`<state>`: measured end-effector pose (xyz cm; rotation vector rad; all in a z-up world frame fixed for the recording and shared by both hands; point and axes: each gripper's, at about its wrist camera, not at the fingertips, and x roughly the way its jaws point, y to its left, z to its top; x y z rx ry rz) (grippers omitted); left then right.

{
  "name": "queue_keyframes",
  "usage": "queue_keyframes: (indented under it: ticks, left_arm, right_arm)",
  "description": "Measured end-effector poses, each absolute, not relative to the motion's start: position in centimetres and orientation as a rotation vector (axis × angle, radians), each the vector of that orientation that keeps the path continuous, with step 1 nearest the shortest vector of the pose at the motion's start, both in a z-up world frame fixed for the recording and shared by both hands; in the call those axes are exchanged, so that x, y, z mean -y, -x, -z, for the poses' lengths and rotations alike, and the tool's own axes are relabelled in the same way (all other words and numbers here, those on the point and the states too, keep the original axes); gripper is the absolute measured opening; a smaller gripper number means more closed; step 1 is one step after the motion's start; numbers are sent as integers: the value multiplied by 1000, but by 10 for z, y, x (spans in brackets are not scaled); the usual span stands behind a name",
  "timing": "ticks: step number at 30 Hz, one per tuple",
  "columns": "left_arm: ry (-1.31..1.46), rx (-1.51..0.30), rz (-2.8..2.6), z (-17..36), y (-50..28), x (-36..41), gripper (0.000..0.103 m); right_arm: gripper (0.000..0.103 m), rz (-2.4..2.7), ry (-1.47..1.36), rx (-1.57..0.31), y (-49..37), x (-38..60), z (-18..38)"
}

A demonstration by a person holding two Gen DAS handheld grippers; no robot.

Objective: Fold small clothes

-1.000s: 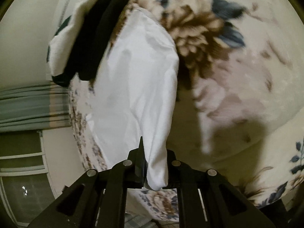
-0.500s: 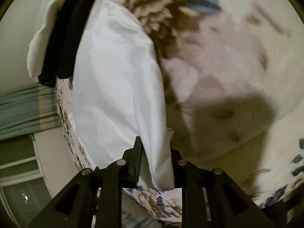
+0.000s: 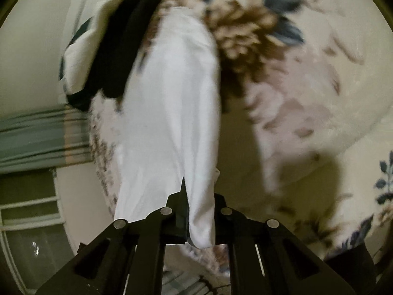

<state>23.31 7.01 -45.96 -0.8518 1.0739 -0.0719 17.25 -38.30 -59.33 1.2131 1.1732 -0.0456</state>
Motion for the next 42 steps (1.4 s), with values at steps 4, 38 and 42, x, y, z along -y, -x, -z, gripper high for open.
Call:
queue_keyframes:
  ticks: [4,38,42]
  left_arm:
    - [854,-1090,102,400,-206,-81,6]
    - [706,-1290,27,513,-219,-68,6]
    - [667,-1385,-22,553,-192,-69,8]
  right_arm:
    - [9,-52,-1212,-1206,-155,373,533]
    - [9,90,-1067,-1318,-168,410,597]
    - [9,138,-1051,-1417,-138,405,635]
